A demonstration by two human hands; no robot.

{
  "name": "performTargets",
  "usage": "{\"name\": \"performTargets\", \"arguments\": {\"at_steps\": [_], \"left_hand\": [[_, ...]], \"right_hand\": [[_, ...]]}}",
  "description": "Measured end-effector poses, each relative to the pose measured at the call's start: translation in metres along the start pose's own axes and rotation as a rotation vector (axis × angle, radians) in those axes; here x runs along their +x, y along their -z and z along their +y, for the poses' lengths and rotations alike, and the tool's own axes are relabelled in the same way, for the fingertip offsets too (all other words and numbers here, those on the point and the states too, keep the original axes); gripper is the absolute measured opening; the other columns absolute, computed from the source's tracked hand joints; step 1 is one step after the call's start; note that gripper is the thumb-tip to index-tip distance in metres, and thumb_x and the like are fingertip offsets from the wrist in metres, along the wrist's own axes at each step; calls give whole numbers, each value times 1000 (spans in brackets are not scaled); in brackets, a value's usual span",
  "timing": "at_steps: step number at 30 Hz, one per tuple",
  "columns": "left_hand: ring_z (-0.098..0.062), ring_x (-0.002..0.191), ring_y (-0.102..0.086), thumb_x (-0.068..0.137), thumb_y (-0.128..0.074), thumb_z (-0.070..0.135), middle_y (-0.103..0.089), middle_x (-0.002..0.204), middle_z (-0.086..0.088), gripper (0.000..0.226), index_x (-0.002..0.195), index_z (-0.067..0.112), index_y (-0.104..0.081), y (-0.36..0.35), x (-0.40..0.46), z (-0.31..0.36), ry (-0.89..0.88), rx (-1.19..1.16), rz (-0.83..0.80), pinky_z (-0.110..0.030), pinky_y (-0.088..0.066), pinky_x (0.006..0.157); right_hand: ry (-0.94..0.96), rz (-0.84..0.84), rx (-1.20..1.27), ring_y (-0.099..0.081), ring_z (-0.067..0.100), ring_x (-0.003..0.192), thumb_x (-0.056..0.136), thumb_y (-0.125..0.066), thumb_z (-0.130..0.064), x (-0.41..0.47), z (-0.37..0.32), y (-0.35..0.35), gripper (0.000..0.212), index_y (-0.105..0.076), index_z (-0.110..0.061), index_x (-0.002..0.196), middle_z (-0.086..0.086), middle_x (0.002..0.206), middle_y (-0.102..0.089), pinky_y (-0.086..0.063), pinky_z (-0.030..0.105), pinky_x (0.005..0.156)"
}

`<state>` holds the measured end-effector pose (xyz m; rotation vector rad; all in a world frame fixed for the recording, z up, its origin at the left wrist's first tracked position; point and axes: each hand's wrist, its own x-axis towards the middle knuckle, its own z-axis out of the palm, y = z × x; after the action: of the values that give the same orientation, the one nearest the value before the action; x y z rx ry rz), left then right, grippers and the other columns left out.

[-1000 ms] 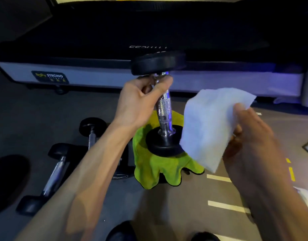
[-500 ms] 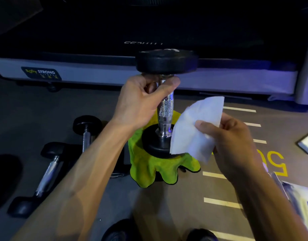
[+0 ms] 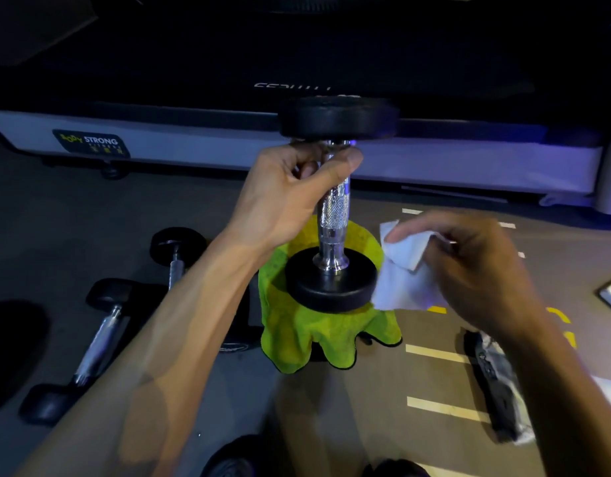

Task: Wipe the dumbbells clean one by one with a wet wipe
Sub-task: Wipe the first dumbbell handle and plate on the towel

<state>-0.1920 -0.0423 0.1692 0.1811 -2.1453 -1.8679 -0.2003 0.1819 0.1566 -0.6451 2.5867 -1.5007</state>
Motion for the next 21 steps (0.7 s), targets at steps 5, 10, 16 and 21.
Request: {"name": "performTargets", "arguments": {"at_steps": [5,10,16,21], "left_hand": [[-19,79,-38,93,-80,29,-32,79,-8,13,80,29,-83,1,2,2,15,-63,5,-18,-42,67],[-18,80,-44,96,-76,27,-36,81,-10,33,106,-5,-76,3,3,-4,16,-26,29,-11,-46,65],[-16,69,-38,95,-79,30,-28,69,-4,25,73,17,-77,-1,2,3,19,12,42,-20,-40,63],[-19,67,-32,96,-77,30,-25,70,-9,51,46,35,-65,-2,4,6,6,61,29,-28,-33,66]], "right_hand": [[145,45,-306,-66,13,91,87,-46,-11,-8,-12,4,39,-74,-27,109,-8,107,-74,-46,16,73],[13,93,-43,-63,3,89,93,-45,-40,-12,-15,-2,31,-73,-27,95,-16,100,-70,-48,21,75],[215,181,-80,-71,13,94,96,-70,-20,-14,-14,-18,50,-59,-40,140,-15,105,-74,-56,31,81],[404,154,46,-75,13,98,95,-64,0,-19,-14,-27,34,-74,-29,108,-15,108,-76,-59,37,75]]}}
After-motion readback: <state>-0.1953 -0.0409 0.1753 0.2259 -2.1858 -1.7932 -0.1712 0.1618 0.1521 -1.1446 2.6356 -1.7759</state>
